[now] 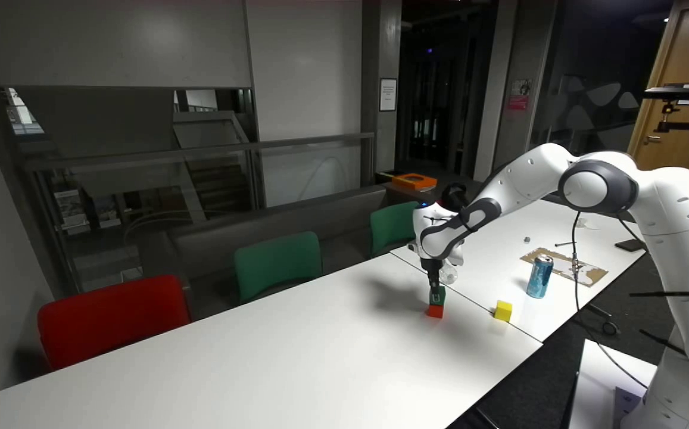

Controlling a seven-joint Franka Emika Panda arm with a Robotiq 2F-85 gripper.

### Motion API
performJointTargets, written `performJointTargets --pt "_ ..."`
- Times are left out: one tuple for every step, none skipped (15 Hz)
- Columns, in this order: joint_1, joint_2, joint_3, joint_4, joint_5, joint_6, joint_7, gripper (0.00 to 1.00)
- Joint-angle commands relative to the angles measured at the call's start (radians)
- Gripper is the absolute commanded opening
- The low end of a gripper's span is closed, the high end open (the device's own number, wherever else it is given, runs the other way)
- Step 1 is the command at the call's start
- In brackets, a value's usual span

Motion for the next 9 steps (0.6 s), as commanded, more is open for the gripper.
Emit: performJointTargets --pt "-0.024 0.009 0.019 0.036 0.017 -0.052 -0.001 0.3" --pt "-0.025 0.009 0.019 0.035 0.016 -0.054 -0.001 0.3" --pt "-0.025 0.009 0.019 0.034 0.017 -0.054 -0.003 0.3" --pt "-0.026 0.009 0.019 0.035 0.018 -0.056 -0.004 0.3" --pt "-0.026 0.01 0.019 0.036 0.017 -0.058 -0.004 0.3" --pt "-0.027 0.014 0.019 0.041 0.016 -0.061 -0.005 0.3" --pt "-0.028 0.016 0.02 0.043 0.018 -0.063 -0.008 0.3" --pt "-0.029 0.017 0.02 0.045 0.018 -0.065 -0.008 0.3" --pt "-0.029 0.018 0.02 0.047 0.018 -0.067 -0.009 0.3"
